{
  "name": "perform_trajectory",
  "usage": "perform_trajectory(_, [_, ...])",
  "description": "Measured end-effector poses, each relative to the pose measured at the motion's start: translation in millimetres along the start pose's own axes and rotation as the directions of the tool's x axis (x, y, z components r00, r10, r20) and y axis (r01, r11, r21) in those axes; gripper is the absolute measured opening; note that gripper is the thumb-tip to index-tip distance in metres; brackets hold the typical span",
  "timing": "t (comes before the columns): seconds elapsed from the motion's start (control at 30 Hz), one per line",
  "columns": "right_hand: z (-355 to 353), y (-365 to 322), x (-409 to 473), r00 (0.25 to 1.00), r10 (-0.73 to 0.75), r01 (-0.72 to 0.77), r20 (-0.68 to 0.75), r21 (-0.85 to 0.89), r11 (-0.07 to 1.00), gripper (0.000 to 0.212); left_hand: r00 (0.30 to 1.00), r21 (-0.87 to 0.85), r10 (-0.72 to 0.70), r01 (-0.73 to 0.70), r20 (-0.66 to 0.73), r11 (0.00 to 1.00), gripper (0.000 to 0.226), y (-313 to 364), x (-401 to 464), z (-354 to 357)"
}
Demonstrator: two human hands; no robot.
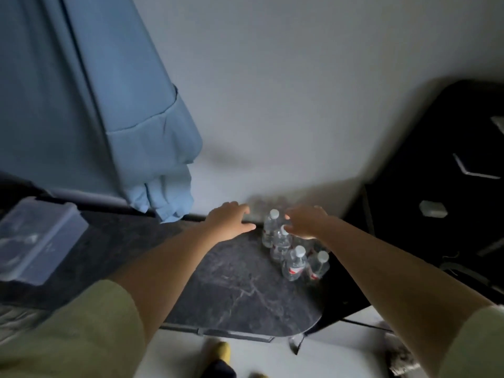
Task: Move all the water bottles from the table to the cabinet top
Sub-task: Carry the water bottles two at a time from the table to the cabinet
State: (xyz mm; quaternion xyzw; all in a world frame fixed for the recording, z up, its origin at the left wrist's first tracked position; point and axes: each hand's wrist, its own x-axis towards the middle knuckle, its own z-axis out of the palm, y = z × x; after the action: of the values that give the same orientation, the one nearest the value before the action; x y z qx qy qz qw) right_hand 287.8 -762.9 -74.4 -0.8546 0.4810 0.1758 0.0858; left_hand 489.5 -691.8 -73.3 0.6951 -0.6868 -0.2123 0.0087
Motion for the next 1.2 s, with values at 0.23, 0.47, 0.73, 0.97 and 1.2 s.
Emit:
perform_trajectory(0.23, [0.0,-43.2,4.2,0.981,-0.173,0.181,0.087,-0.097,0.979,0.042,0.977,-0.171,-0.207,0.196,-0.046,0.965,0.052,-14.9,-54.0,29.1])
perform_trajectory(0.47, [-7.8,-141.3,7.0,0.922,-0.367,0.385,0.123,-0.175,0.906,0.038,0.865,-0.340,-0.491,0.433,-0.105,0.835,0.048,-85.3,-144.6,37.6])
perform_trajectory(0.73, [3.7,-313.0,-36.3,0.789,-0.592,0.614,0.165,-0.252,0.748,0.042,0.717,-0.411,-0.690,0.602,-0.097,0.684,0.047,-155.8,-297.2,64.1])
perform_trajectory(0.97, [34.3,-493.1,-110.8,0.635,-0.738,0.772,0.228,-0.214,0.598,0.039,0.564,-0.478,-0.819,0.693,-0.105,0.539,0.046,-227.0,-485.3,80.3])
perform_trajectory(1.2, [61.2,-648.4,-186.4,0.420,-0.860,0.901,0.288,-0.246,0.358,0.045,0.338,-0.540,-0.941,0.785,-0.037,0.303,0.053,-275.9,-652.5,115.2])
